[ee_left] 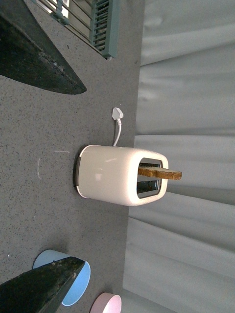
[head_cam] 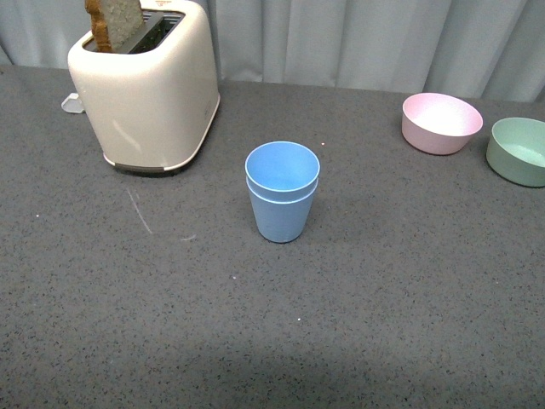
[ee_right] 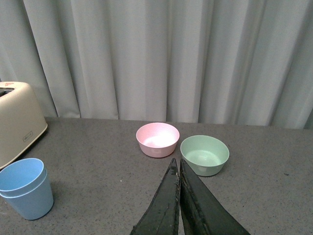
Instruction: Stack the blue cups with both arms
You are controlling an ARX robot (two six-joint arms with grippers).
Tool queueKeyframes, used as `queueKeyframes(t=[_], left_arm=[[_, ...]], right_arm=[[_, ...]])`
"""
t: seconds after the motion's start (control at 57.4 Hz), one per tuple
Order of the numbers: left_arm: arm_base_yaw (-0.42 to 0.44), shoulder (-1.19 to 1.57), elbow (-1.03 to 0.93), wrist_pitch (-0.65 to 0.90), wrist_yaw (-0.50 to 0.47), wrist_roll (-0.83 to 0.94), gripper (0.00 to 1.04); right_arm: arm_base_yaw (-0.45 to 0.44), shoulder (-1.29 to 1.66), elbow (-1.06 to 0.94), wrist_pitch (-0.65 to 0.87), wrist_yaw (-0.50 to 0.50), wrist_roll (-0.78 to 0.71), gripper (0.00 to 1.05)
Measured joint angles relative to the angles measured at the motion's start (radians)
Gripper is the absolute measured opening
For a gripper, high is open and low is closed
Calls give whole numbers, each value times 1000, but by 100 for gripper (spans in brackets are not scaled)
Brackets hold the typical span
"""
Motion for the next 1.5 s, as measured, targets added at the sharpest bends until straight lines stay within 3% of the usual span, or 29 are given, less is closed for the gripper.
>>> queueKeyframes(t=[0.174,0.401,0.558,0.959,1.499], left_arm=[[0,0,0,0,0,0,98],[0,0,0,0,0,0,98],[0,0,0,0,0,0,98],[0,0,0,-1,0,0,98],[0,0,0,-1,0,0,98]], right_arm=[[0,-148,1,-177,-3,0,1],[0,-178,1,-185,-3,-2,2],[0,-178,1,-185,-3,-2,33],[0,-178,1,-185,-3,-2,96],[0,-179,1,-185,-3,-2,95]])
